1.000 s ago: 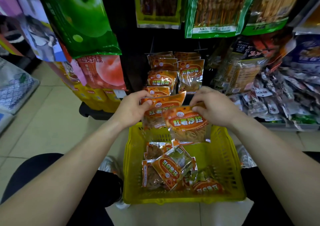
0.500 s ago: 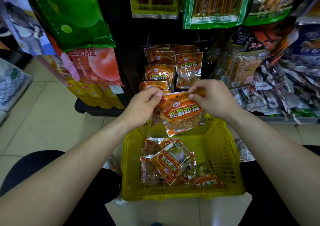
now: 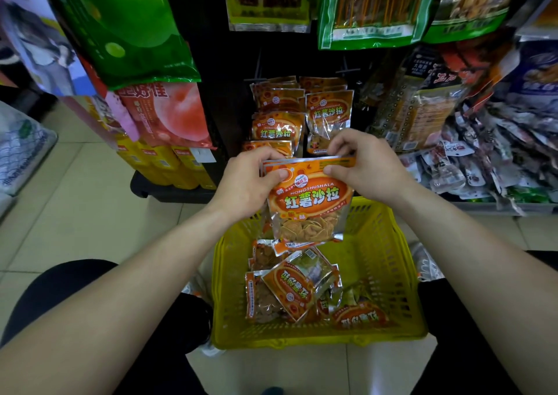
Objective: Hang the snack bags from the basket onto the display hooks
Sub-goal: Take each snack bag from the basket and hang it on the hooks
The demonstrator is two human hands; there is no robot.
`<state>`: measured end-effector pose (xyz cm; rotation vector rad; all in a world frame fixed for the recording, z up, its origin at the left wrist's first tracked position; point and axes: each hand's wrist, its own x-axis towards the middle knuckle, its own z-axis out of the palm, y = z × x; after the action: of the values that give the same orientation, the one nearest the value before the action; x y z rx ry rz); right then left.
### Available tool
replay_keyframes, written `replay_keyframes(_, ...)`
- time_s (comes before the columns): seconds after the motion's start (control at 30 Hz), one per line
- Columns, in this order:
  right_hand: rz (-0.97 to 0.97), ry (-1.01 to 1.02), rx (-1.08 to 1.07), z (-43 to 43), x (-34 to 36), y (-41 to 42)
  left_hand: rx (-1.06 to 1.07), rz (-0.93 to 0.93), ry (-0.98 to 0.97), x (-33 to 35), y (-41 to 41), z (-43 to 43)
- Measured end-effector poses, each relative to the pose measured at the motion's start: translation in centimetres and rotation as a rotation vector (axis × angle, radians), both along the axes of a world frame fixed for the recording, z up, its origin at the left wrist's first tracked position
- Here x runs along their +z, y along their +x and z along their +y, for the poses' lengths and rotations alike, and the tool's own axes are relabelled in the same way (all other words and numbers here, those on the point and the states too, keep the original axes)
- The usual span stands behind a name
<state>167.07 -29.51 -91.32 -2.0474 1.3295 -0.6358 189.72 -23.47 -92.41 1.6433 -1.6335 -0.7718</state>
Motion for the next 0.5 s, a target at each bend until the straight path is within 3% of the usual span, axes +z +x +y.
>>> replay_keyframes(0.23, 0.146, -0.037, 0.030, -0.32, -0.03, -0.14, 0.011, 0.011, 0.019, -0.08, -0.05, -0.14)
replay_keyframes(0.5, 0.170, -0.066, 0.031, -0.64, -0.39, -0.08, 0.011, 0.013, 0.012, -0.50, -0.07, -0.21)
